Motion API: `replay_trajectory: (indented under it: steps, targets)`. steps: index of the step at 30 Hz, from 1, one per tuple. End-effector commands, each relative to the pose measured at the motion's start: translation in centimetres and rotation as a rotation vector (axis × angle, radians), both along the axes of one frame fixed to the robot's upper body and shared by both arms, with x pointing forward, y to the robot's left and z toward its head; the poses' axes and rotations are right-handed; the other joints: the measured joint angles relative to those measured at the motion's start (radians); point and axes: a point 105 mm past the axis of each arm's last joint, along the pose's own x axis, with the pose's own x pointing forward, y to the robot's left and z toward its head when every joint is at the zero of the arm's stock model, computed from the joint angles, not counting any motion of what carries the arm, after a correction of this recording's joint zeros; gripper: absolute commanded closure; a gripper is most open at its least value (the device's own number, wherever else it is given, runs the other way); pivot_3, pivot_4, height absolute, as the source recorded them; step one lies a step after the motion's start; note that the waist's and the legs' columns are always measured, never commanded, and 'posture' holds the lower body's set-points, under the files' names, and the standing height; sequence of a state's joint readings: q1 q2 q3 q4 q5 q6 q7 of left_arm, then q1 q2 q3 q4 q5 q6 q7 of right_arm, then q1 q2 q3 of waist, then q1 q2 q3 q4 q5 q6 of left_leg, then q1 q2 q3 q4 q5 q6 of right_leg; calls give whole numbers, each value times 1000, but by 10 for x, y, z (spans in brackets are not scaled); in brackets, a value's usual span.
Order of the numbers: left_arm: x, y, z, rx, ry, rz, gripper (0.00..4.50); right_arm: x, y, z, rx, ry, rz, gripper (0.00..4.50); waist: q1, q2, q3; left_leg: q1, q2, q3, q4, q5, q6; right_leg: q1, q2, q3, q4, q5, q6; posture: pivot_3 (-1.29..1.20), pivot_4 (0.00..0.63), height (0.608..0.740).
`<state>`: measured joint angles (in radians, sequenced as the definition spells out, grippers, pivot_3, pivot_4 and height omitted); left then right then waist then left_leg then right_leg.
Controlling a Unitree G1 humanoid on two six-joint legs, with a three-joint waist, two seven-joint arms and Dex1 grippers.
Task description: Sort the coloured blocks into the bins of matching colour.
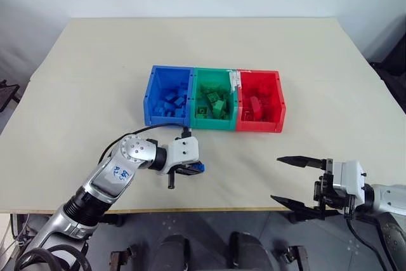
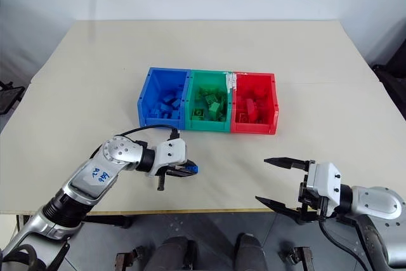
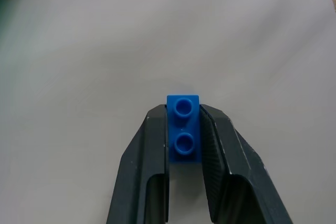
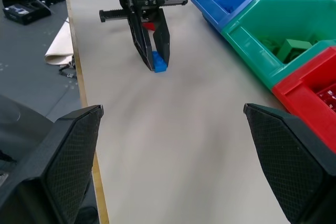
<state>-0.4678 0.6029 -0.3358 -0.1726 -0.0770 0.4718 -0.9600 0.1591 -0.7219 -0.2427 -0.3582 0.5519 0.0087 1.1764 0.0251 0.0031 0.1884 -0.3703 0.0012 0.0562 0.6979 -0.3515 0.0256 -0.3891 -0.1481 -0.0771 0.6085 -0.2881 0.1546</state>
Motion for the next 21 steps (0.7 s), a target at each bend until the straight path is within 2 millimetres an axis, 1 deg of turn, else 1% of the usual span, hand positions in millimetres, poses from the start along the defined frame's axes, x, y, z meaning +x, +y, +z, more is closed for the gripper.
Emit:
replay_trajectory:
  steps: [1,3,6,7,9,11,14,16,17,18,21]
  targets:
    - [30,25,38,-157,-159,175,4047,7,5,11,111,-45,-44,0,-1,0,0,-1,1,0,0,0,0,-1,0,0,1,0,0,0,150,740]
    - [42,38,55,-222,-201,255,4047,12,7,15,160,-72,-77,0,0,0,0,-2,0,0,1,0,0,-3,0,0,2,0,0,0,150,740]
    - [55,48,91,-376,-268,323,4047,22,8,21,231,-111,-136,0,2,0,0,-3,-1,0,1,0,0,-2,0,-1,2,0,0,0,150,740]
    - [57,49,98,-405,-282,337,4047,23,8,22,240,-118,-148,0,2,0,0,-3,-1,-1,1,0,0,-2,-1,-1,2,0,0,0,150,740]
    - [69,55,113,-477,-302,398,4047,27,10,21,257,-122,-166,0,2,0,0,-3,-3,-1,1,0,0,-2,-1,-1,2,0,1,0,150,740]
    - [80,58,120,-512,-298,439,4047,30,11,21,263,-129,-172,0,2,0,0,-3,-6,-1,0,0,0,-2,-1,-1,2,0,1,0,150,740]
    - [90,54,117,-478,-292,445,4047,32,13,20,262,-133,-171,0,-1,0,0,-3,-5,0,0,0,0,-2,0,-1,1,0,1,0,150,740]
    - [99,57,111,-449,-290,498,3301,33,13,21,260,-137,-171,0,-2,0,0,-3,-5,0,0,0,0,-2,0,-1,1,0,1,0,150,740]
    - [102,59,108,-427,-302,523,3088,34,13,21,257,-137,-169,0,-2,0,0,-3,-5,0,0,0,0,-2,0,-1,1,0,1,0,150,740]
    - [103,60,103,-397,-296,533,2773,34,12,21,253,-137,-167,0,-2,0,0,-3,-5,0,0,0,0,-2,0,-1,1,0,1,0,150,740]
    - [98,59,103,-406,-290,529,1867,35,12,22,233,-134,-152,0,-2,0,0,-3,-5,1,0,0,0,-3,0,-1,1,0,1,0,150,740]
